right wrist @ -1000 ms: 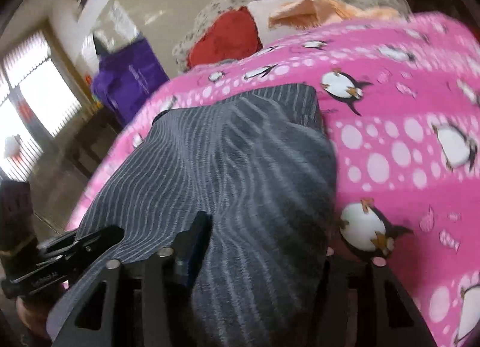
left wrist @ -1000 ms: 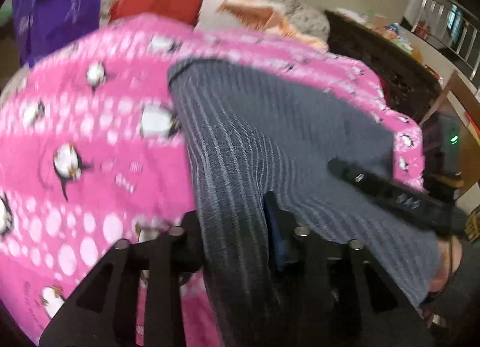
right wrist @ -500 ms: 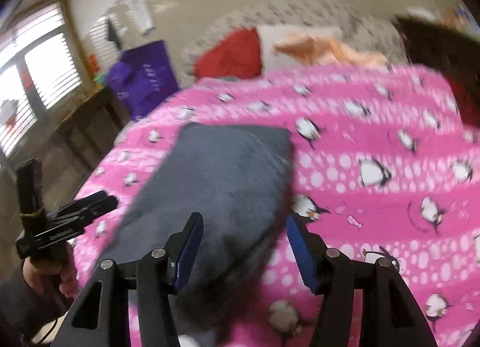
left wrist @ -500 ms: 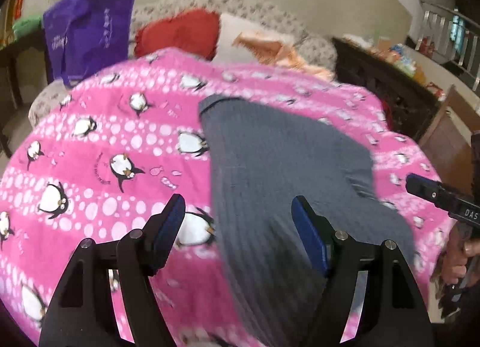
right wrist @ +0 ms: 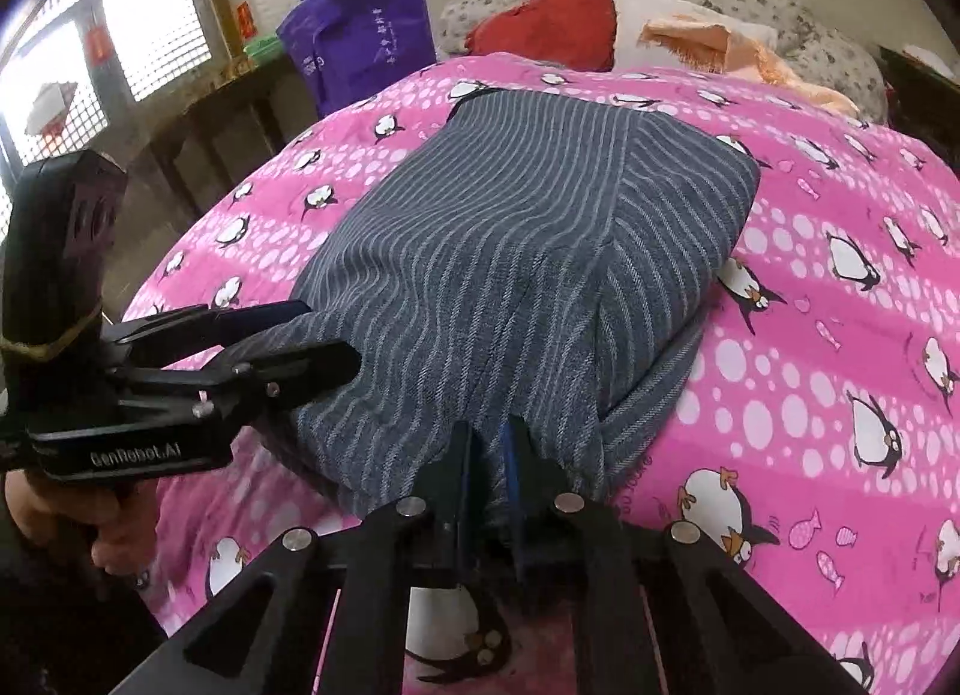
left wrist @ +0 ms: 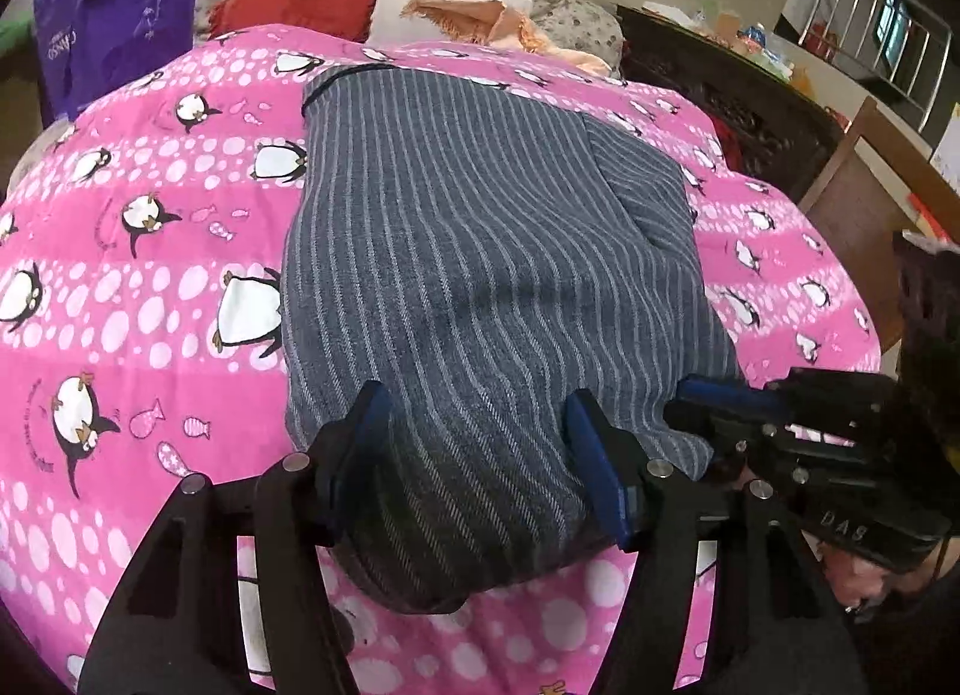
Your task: Fold large clothes
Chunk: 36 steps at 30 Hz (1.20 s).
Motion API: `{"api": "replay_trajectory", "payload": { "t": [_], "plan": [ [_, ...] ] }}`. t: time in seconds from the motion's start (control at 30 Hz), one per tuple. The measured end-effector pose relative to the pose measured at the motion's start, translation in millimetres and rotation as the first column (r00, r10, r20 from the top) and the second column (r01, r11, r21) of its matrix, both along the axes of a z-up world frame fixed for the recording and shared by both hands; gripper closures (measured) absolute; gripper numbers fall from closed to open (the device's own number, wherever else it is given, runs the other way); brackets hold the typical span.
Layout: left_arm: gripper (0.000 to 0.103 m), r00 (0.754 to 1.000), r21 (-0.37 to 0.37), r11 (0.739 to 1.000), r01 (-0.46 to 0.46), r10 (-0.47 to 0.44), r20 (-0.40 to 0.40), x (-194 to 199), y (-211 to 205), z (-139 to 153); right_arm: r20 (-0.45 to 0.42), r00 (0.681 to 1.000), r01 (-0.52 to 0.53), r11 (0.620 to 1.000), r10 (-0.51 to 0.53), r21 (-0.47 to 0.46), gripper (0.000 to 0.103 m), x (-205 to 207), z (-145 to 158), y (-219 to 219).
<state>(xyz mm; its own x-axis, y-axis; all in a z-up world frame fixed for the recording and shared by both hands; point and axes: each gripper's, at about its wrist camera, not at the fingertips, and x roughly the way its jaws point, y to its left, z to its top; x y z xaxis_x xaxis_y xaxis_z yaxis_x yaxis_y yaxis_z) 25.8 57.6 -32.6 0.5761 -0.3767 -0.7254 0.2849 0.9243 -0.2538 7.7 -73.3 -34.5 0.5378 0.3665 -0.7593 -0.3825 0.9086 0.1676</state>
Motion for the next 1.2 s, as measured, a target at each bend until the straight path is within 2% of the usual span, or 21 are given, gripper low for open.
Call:
{"api": "replay_trajectory", "payload": {
  "t": [0.07, 0.13, 0.23, 0.4, 0.53, 0.63, 0.83, 0.9, 0.93, 0.97, 1.03, 1.1, 1.2],
  "plan": [
    [0.038, 1.0, 0.004, 1.0, 0.007, -0.007, 0.012, -1.5, -0.1, 1.1, 0.003, 1.0, 0.012, 1.0, -0.012, 0.025, 0.093, -3.0, 0.7, -0.5],
    [0.024, 1.0, 0.011, 1.0, 0.027, -0.027, 0.016, -3.0, -4.7, 2.3, -0.004, 1.0, 0.022, 0.999, -0.022, 0.035, 0.091, -3.4, 1.0, -0.1],
    [0.014, 0.999, 0.011, 0.999, 0.042, -0.042, 0.005, -1.1, -11.3, 2.0, -0.021, 0.999, 0.033, 0.999, -0.032, 0.033, 0.088, -5.2, 5.8, 3.0],
    [0.003, 0.999, -0.009, 0.999, 0.037, -0.037, -0.012, 3.8, -15.5, 3.2, -0.025, 0.998, 0.051, 0.998, -0.05, 0.046, 0.086, -6.8, 10.0, 1.0],
    [0.003, 1.0, -0.068, 0.998, -0.003, 0.002, -0.014, 4.7, -10.6, 3.6, -0.029, 0.998, 0.051, 0.997, -0.049, 0.061, 0.085, -6.3, 10.1, -0.1],
    [0.003, 0.999, -0.064, 0.998, -0.005, 0.003, -0.043, 9.3, -11.3, 5.5, -0.037, 0.998, 0.047, 0.997, -0.045, 0.054, 0.084, -5.4, 11.7, 1.2],
    [0.003, 0.997, -0.068, 0.998, -0.004, -0.002, -0.078, 13.8, -11.6, 6.6, -0.101, 0.993, 0.067, 0.988, -0.054, 0.136, 0.076, -0.6, 11.7, -6.2],
    [0.002, 0.997, -0.075, 0.997, -0.001, -0.005, -0.082, 14.1, -10.7, 6.2, -0.1, 0.994, 0.06, 0.989, -0.046, 0.138, 0.071, -2.2, 12.2, -3.7],
    [0.001, 0.996, -0.075, 0.997, -0.001, -0.006, -0.085, 14.0, -10.3, 5.7, -0.105, 0.994, 0.044, 0.987, -0.027, 0.156, 0.06, -2.8, 12.9, -1.5],
    [0.001, 0.996, -0.079, 0.997, -0.002, -0.005, -0.086, 14.1, -10.4, 6.1, -0.104, 0.994, 0.026, 0.985, -0.009, 0.168, 0.045, -3.8, 13.6, 0.8],
    [0.001, 0.996, -0.072, 0.997, -0.004, -0.002, -0.089, 14.6, -11.2, 6.0, -0.091, 0.996, -0.005, 0.983, 0.022, 0.184, 0.027, -6.7, 15.2, 6.4],
    [0.001, 0.996, -0.059, 0.998, -0.003, -0.002, -0.088, 14.8, -13.1, 5.7, -0.082, 0.997, 0.002, 0.986, 0.012, 0.166, 0.025, -7.7, 14.5, 12.2],
    [0.001, 0.996, -0.065, 0.998, -0.006, 0.0, -0.092, 15.7, -12.7, 6.5, -0.084, 0.996, 0.011, 0.98, 0.006, 0.199, 0.023, -6.8, 12.4, 9.4]
  ]
}}
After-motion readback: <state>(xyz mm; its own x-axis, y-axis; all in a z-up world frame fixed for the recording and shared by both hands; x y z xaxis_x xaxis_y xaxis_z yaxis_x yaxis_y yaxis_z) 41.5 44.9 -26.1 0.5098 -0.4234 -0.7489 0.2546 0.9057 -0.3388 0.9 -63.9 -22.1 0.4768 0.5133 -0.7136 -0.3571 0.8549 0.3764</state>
